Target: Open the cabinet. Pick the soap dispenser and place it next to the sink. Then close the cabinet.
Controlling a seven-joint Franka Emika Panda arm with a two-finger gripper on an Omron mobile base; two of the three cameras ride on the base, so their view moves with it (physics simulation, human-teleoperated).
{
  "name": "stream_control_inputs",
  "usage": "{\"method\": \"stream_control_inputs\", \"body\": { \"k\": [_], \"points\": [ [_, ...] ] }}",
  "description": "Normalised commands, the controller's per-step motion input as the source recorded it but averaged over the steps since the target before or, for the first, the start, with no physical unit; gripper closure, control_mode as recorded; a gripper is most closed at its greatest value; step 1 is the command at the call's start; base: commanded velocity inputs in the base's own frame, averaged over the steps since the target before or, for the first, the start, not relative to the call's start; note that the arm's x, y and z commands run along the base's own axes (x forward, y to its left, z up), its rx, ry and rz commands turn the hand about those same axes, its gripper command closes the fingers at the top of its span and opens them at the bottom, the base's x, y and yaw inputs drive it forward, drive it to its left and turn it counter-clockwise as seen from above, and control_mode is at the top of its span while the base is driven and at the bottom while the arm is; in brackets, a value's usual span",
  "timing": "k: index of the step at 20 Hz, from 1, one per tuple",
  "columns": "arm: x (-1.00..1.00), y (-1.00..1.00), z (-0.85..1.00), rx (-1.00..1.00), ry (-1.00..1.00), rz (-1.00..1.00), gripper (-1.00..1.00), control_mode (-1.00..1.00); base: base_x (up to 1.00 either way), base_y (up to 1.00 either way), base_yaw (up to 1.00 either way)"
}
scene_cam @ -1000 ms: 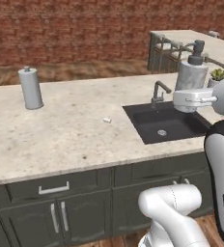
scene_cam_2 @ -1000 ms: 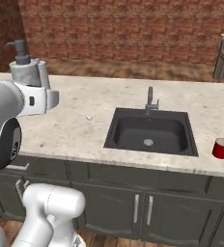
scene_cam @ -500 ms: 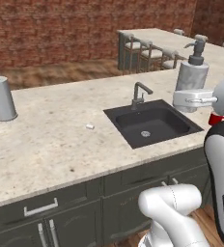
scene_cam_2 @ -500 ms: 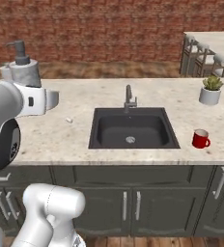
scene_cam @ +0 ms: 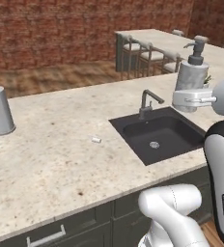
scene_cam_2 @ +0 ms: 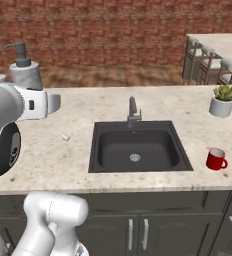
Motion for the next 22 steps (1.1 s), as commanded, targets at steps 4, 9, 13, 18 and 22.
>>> {"method": "stream_control_inputs", "body": {
  "k": [4,9,13,18,22],
  "points": [
    [0.00,0.00,0.00,0.00,0.00,0.00,1.00,1.00,0.48,0.01,0.00],
    [0.00,0.00,0.00,0.00,0.00,0.00,1.00,1.00,0.16,0.00,0.00],
    [0.00,0.00,0.00,0.00,0.00,0.00,1.00,1.00,0.10,0.14,0.00],
    [0.00,0.00,0.00,0.00,0.00,0.00,1.00,1.00,0.47,0.30,0.02],
    [0.00,0.00,0.00,0.00,0.00,0.00,1.00,1.00,0.24,0.17,0.10]
  ]
}}
